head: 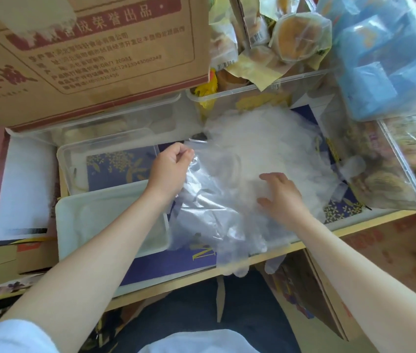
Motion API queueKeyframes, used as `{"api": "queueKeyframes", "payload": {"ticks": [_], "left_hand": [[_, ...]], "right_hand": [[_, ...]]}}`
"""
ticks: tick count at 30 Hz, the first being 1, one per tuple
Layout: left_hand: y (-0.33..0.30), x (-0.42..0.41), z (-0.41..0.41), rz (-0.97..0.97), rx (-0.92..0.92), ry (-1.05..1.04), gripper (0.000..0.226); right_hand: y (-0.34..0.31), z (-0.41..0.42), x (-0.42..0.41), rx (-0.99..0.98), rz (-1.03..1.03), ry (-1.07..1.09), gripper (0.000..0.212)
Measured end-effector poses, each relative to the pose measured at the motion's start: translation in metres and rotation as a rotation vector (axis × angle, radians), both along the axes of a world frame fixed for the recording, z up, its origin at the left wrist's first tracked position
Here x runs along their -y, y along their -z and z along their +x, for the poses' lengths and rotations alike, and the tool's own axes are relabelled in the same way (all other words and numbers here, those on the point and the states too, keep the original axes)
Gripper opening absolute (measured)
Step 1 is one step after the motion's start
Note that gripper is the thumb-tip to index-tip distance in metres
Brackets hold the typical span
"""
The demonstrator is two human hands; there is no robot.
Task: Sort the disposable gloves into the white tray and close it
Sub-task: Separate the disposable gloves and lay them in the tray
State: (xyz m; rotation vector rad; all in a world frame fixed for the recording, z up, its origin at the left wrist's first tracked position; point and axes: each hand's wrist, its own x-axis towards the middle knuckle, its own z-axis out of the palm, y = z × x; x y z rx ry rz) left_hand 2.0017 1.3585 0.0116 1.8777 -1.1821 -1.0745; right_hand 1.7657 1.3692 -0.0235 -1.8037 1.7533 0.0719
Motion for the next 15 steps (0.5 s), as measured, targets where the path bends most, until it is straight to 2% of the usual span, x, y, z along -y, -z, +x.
{"api": "queueKeyframes", "payload": {"ticks": [2,5,7,10,15], "left_hand": [[0.001,0.001,-0.005,0.011,0.044,0.064,0.015],[0.004,0.001,-0.011,0.034,0.053,0.114,0.018],[0.003,0.0,-0.016,0.056,0.047,0.139,0.016],[0.0,-0.002,-0.022,0.073,0.029,0.17,0.018],[-0.005,-0.006,-0.022,0.073,-0.013,0.199,0.017]], "right_hand": [[0.01,-0.026,-0.006,-0.167,-0.071,0.092,0.067],[0.022,-0.053,-0.011,-0.243,-0.032,0.232,0.073],[0.025,-0.059,-0.012,-0.269,-0.015,0.249,0.068],[0.03,-0.06,-0.014,-0.313,-0.1,0.205,0.055],[0.03,-0.056,-0.01,-0.102,-0.245,0.341,0.028]]}}
